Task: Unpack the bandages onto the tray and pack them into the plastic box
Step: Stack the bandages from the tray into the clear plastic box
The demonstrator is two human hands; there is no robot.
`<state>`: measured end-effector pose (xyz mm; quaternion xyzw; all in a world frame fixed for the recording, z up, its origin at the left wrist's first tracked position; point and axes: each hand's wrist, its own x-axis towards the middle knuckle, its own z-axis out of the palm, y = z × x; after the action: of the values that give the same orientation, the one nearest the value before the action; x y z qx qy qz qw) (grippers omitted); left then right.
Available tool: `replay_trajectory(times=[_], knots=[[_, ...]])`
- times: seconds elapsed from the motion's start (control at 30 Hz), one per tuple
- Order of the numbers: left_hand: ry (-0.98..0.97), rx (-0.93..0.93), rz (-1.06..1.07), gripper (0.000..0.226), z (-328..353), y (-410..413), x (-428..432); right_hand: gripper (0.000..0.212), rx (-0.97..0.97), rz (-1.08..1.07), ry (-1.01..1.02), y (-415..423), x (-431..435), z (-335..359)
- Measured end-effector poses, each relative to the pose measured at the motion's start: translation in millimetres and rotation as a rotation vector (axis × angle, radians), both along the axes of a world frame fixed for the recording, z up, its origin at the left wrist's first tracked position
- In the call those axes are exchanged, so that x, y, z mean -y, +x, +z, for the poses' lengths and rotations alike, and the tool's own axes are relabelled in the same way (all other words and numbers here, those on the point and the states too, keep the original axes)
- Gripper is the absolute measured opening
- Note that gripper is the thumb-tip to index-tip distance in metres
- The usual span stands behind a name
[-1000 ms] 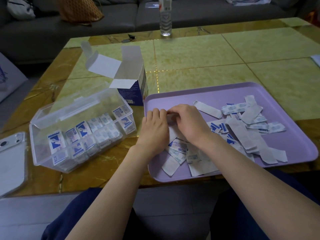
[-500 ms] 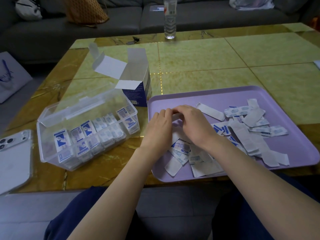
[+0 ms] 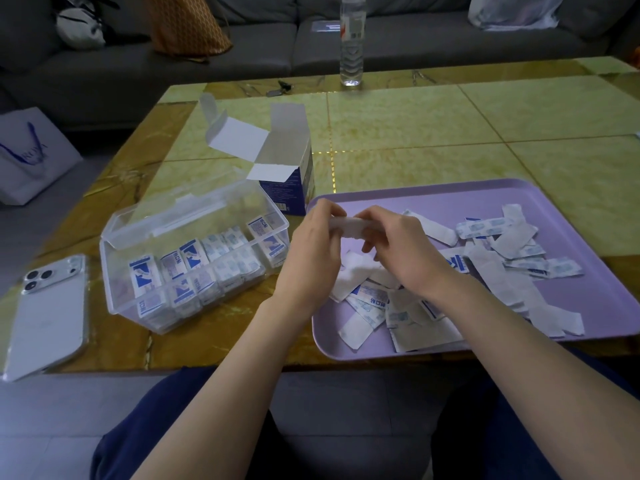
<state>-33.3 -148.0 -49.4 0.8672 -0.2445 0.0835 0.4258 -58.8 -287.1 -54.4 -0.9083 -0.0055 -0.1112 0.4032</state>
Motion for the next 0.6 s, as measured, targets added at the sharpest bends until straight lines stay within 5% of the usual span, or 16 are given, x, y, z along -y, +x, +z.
replay_trajectory(times=[0.2,0.6], knots=[[-0.246,0.001,-0.006,0.021,16,-12,-15,0.013,-0.095,0.136,0.263,-11,-7,9],[-0.149,0.056,-0.036,0.022,25,-18,-61,0.014,-0.033,0.228,0.292,-34,-40,2]])
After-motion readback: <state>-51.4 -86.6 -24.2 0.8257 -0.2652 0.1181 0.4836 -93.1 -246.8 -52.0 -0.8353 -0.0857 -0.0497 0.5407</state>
